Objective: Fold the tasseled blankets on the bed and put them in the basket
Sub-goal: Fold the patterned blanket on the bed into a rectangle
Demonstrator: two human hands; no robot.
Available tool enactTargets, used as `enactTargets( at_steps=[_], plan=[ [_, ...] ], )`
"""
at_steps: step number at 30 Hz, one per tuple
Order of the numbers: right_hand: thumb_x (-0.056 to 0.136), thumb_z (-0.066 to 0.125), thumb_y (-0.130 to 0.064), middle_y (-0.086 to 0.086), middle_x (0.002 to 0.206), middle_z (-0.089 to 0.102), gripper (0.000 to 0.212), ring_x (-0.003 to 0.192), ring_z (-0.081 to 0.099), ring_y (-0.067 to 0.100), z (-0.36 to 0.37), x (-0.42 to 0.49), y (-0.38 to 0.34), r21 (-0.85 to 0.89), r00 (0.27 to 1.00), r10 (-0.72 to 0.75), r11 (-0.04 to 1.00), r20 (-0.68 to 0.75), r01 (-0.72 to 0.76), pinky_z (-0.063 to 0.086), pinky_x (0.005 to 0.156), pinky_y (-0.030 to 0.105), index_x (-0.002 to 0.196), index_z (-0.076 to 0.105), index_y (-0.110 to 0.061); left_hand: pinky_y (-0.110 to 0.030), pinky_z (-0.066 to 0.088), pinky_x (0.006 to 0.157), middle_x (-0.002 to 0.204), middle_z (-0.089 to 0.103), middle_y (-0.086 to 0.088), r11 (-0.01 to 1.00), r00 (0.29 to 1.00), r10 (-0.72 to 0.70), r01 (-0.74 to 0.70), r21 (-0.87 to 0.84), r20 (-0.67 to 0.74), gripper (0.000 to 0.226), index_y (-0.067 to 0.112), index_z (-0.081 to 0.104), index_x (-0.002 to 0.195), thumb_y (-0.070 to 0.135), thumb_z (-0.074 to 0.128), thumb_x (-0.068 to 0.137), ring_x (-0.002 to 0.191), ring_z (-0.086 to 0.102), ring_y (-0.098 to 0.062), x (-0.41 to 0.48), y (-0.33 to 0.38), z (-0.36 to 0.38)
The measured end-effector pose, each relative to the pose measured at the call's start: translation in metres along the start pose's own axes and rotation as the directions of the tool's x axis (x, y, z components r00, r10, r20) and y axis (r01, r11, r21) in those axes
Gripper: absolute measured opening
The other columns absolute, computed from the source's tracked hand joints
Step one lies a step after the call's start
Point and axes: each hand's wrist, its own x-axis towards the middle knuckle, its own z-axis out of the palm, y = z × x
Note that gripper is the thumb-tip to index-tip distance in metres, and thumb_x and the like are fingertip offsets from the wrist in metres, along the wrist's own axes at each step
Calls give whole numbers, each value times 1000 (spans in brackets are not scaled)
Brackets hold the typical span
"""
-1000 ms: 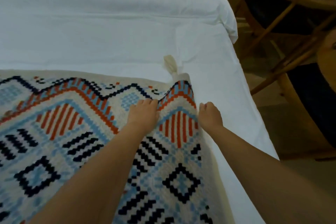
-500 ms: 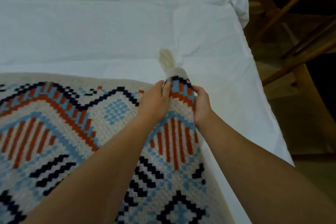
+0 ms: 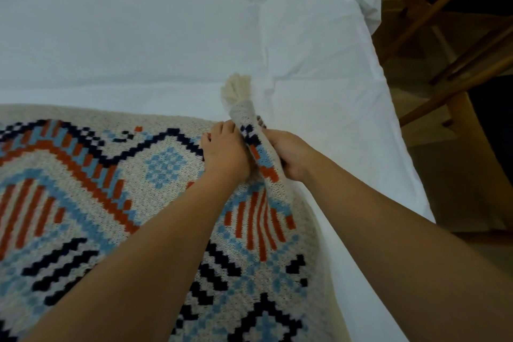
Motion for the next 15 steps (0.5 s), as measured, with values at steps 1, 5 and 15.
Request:
enactTargets(
  at_steps=[1,5,15],
  plan=[
    [88,61,-30,7,73,71,28,63,67,18,-1,1,-1,-85,995,-67,995,-77,60,55,60,27,80,65,-4,-46,20,110,136,41,-7,1000,1000,21,-21,16,0,51,12,41,131,27,57,85,132,28,-26,2,-1,0],
    [94,50,-29,3,65,58,32,59,54,17,-12,6,-5,-256,893,-286,945,-348,203,47,60,30,68,61,-13,-54,23,105,122,52,-10,992,997,64,-59,107,-38,37,14,48,118,39,40,92,120,39,-30,11,-7,-6],
    [80,59,-57,10,93,74,53,84,71,25,-23,4,-5,-242,996,-19,970,-88,-3,57,76,34,102,67,-9,-50,26,102,107,54,-9,996,988,81,-77,36,-130,24,12,50,107,24,33,96,104,49,-29,19,-7,-9]
  ],
)
